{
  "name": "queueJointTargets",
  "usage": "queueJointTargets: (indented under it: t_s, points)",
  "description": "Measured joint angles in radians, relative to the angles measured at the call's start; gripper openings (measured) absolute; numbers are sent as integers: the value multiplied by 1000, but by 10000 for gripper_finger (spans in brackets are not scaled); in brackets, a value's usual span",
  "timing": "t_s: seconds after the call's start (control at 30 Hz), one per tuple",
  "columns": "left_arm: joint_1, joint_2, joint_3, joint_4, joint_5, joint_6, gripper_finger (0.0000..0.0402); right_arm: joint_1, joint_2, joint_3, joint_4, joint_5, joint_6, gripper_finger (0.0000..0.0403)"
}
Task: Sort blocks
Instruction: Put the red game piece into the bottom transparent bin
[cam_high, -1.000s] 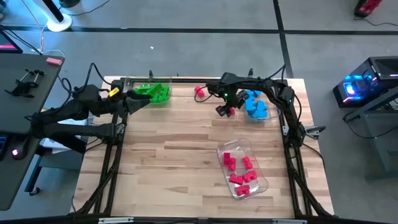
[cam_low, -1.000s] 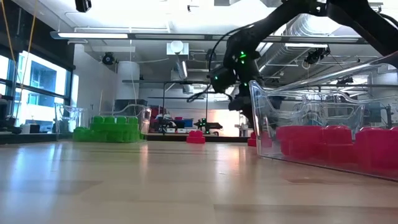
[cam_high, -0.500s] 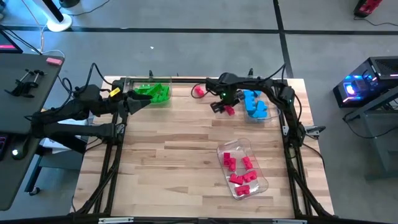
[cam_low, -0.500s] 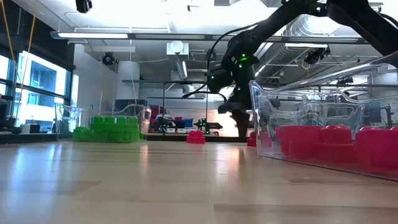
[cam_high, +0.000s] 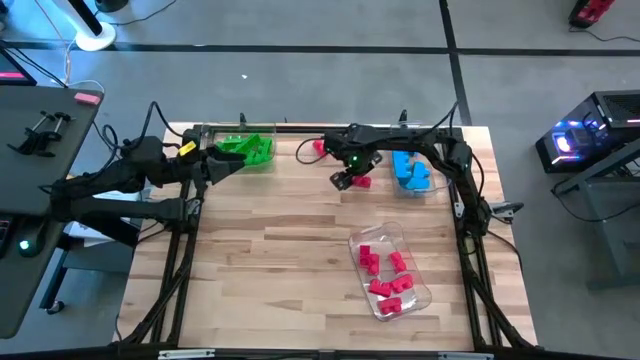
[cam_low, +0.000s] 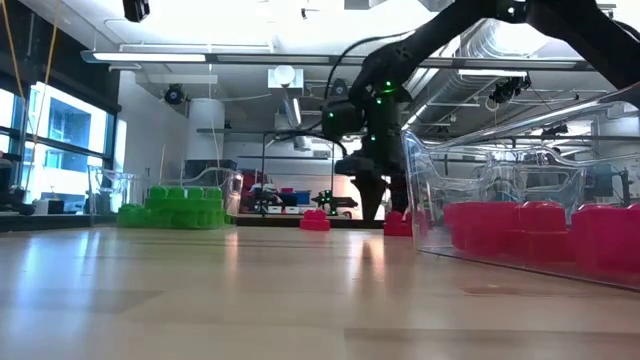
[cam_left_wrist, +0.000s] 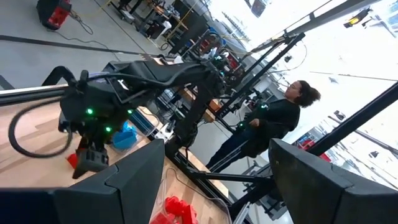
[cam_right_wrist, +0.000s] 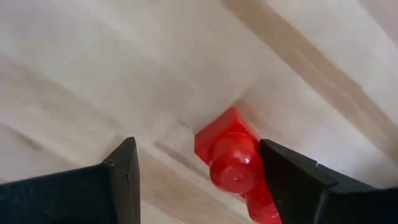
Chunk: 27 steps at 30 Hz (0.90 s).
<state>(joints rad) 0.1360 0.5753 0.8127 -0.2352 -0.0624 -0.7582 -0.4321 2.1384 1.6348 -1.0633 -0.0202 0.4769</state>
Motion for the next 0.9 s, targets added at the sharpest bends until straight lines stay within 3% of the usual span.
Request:
queueJointTargets:
  t_s: [0.2,0.5,0.77,0.9]
  points:
    - [0,15,0,0,0,0,275,67,0,0,10,27,-53,220]
    - [0,33,0,1,0,-17,275,97,0,0,-132,228,-176,220]
    - [-1,33,0,-1,23,-27,275,98,5,0,-75,227,-190,219]
    - [-1,34,0,-2,27,-38,275,97,40,4,-77,192,-187,198]
